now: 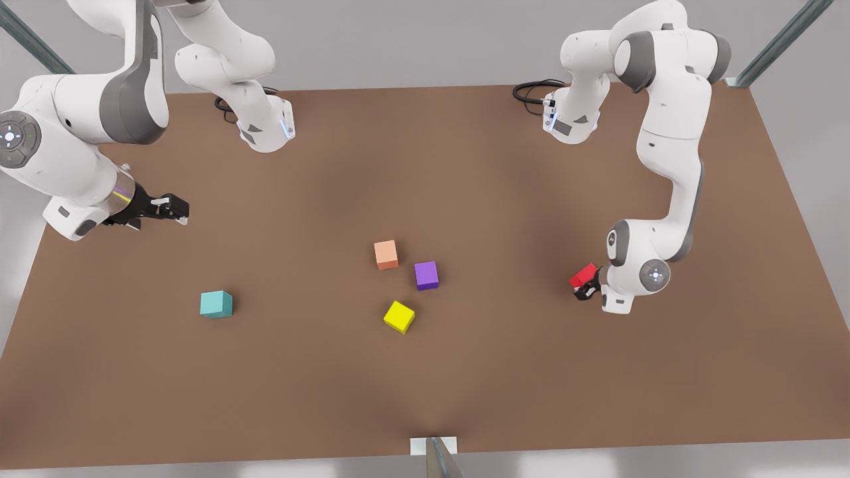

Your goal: Pick up red wooden cube and pass to hand red wooden cube and place in blue wooden cube

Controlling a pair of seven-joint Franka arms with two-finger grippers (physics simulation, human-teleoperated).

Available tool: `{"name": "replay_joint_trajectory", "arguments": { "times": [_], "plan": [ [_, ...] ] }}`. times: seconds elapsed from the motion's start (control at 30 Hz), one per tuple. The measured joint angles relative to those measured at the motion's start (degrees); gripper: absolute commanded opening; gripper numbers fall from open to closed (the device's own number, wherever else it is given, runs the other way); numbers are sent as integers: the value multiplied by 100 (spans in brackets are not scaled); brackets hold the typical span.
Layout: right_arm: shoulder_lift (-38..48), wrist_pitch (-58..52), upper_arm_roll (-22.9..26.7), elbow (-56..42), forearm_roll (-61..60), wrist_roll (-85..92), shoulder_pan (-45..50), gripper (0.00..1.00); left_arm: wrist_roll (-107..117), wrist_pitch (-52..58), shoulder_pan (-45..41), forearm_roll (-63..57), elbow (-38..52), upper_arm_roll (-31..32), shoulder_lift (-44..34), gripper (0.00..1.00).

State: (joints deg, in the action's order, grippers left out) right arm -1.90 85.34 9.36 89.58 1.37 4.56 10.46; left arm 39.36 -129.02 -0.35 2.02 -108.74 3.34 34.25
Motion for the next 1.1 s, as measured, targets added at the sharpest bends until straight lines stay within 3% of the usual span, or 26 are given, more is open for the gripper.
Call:
{"name": "replay_joint_trajectory", "arguments": {
  "times": [0.07, 0.33, 0.53, 0.67, 0.83, 0.87, 0.93, 1.1],
  "plan": [
    [0, 6, 0, 15, -1, 1, -5, 100, 50, -37, -7, 36, 0, 0, 4, 71],
    [-394, 48, -10, -175, -270, 81, -88, 100, 219, 8, -41, 106, 716, 329, -118, 71],
    [-3179, 134, -47, -1935, -3501, 1017, -5, 100, 266, 950, -29, 431, 2964, 1748, 687, 71],
    [-4257, 786, -469, -2434, -5376, 2286, 73, 100, 60, 1350, -31, 1231, 3920, 2764, 1406, 66],
    [-4608, 1483, -920, -2444, -6789, 4266, 104, 100, -722, 1461, -62, 2965, 4221, 3226, 2134, 58],
    [-4642, 1555, -982, -2420, -6986, 4641, 103, 100, -907, 1396, -98, 3155, 4220, 3352, 2241, 61],
    [-4766, 1627, -1093, -2398, -7307, 5372, 94, 100, -1308, 1289, -126, 3453, 4219, 3489, 2374, 57],
    [-4835, 1722, -1150, -2316, -7672, 6943, 93, 100, -2371, 1044, -140, 3779, 4223, 3700, 2563, 57]
  ]
}}
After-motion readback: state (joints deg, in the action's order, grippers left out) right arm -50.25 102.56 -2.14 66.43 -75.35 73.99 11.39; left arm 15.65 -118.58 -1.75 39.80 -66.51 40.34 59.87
